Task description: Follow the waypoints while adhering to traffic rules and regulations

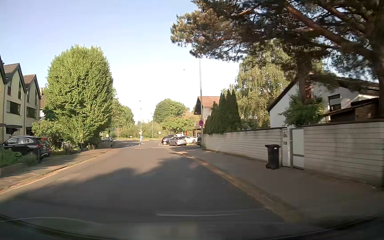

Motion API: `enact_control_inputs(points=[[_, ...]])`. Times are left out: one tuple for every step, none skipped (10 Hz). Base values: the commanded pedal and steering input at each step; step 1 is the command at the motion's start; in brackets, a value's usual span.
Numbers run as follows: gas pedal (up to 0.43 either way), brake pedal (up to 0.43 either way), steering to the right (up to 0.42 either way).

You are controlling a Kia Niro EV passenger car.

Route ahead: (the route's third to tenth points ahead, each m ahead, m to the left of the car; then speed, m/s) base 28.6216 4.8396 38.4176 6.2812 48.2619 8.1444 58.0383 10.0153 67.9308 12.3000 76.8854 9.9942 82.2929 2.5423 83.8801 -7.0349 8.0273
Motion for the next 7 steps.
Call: enact_control_inputs(points=[[0.0,0.0,-0.082],[0.0,0.0,-0.081],[0.0,0.0,-0.077],[0.0,0.006,-0.074],[0.0,0.006,-0.069],[0.0,0.018,-0.063],[0.0,0.018,-0.057]])
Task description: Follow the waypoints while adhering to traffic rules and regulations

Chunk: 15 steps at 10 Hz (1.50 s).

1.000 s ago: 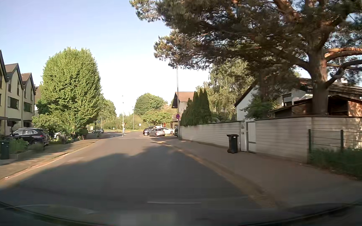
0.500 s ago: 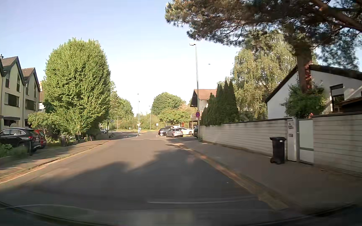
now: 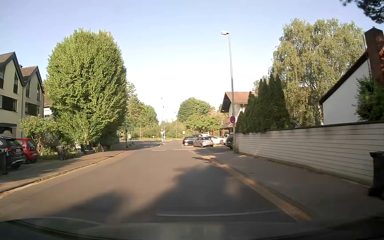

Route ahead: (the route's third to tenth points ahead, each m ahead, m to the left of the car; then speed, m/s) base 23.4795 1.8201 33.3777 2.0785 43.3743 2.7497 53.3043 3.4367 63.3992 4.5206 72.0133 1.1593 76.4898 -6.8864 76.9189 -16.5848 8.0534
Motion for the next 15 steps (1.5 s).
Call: enact_control_inputs(points=[[0.0,0.024,-0.048],[0.0,0.055,-0.041],[0.0,0.091,-0.035],[0.0,0.122,-0.029],[0.0,0.146,-0.026],[0.0,0.165,-0.023],[0.0,0.201,-0.019],[0.0,0.22,-0.014],[0.0,0.213,-0.008],[0.0,0.183,-0.006],[0.0,0.171,-0.008],[0.0,0.177,-0.008],[0.0,0.177,-0.008],[0.0,0.171,-0.009],[0.0,0.165,-0.011]])
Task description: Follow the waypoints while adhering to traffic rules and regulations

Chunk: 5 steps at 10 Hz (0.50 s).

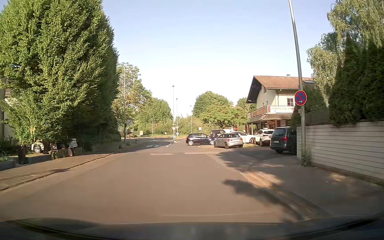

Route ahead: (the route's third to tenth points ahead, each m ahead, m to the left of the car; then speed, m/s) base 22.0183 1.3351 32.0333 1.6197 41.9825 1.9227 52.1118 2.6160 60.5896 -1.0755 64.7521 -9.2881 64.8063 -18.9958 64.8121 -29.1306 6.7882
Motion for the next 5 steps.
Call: enact_control_inputs(points=[[0.0,0.159,-0.013],[0.0,0.152,-0.014],[0.0,0.152,-0.014],[0.0,0.146,-0.016],[0.0,0.14,-0.017]])
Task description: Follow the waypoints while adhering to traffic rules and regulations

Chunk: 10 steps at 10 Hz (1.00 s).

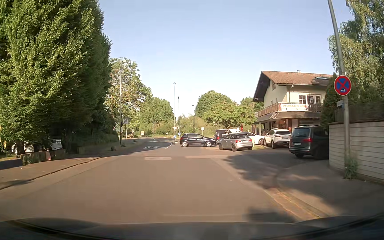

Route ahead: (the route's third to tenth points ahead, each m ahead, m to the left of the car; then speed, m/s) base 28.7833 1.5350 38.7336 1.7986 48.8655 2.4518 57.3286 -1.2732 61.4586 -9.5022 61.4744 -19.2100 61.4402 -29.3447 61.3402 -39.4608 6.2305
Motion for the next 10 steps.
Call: enact_control_inputs(points=[[0.0,0.14,-0.018],[0.0,0.14,-0.018],[0.0,0.14,-0.018],[0.0,0.14,-0.013],[0.0,0.14,-0.007],[0.0,0.14,-0.003],[0.0,0.146,0.0],[0.0,0.152,0.004],[0.0,0.159,0.007],[0.0,0.159,0.007]])
